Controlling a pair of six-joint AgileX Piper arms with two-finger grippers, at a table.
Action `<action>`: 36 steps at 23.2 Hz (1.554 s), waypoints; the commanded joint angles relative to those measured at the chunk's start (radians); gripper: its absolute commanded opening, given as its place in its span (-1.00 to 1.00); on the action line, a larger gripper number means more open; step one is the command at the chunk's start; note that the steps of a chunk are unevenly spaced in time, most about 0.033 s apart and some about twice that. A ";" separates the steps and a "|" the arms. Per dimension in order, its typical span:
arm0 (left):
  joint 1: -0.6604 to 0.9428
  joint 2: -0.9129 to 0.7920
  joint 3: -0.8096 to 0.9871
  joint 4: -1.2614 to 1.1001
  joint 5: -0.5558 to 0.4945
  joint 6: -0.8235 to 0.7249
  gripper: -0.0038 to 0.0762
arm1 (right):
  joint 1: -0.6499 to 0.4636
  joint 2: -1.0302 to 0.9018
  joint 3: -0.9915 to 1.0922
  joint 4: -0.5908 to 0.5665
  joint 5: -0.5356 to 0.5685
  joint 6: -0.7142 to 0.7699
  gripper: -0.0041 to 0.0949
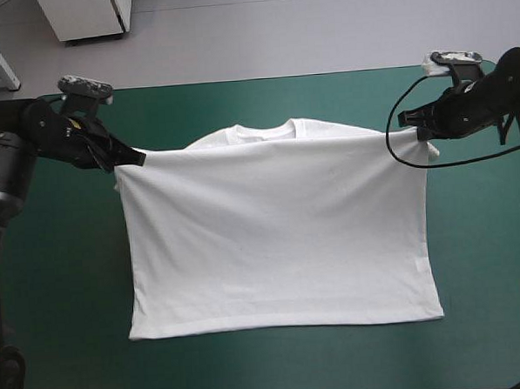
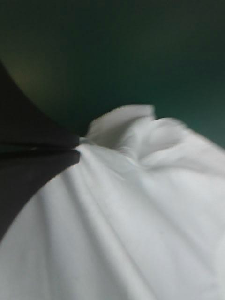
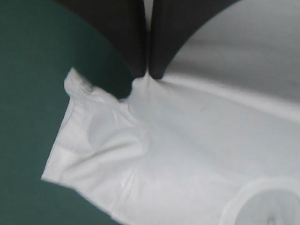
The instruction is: Fold the cloth
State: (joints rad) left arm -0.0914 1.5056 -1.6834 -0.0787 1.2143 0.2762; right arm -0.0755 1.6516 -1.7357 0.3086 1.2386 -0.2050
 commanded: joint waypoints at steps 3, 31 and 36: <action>-0.005 -0.120 -0.148 0.012 -0.053 -0.006 -0.93 | -0.023 -0.131 -0.027 0.059 -0.035 0.001 -0.95; -0.005 0.329 -0.743 0.108 -0.598 0.036 -0.93 | -0.045 0.289 -0.771 0.348 -0.367 -0.097 -0.96; -0.005 0.374 -0.805 0.079 -0.365 0.036 -0.93 | -0.148 0.305 -0.771 0.444 -0.297 -0.133 -0.96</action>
State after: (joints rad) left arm -0.0923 1.9322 -2.4518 0.0176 0.8044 0.3161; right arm -0.1852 2.0135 -2.4714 0.6946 0.9694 -0.3234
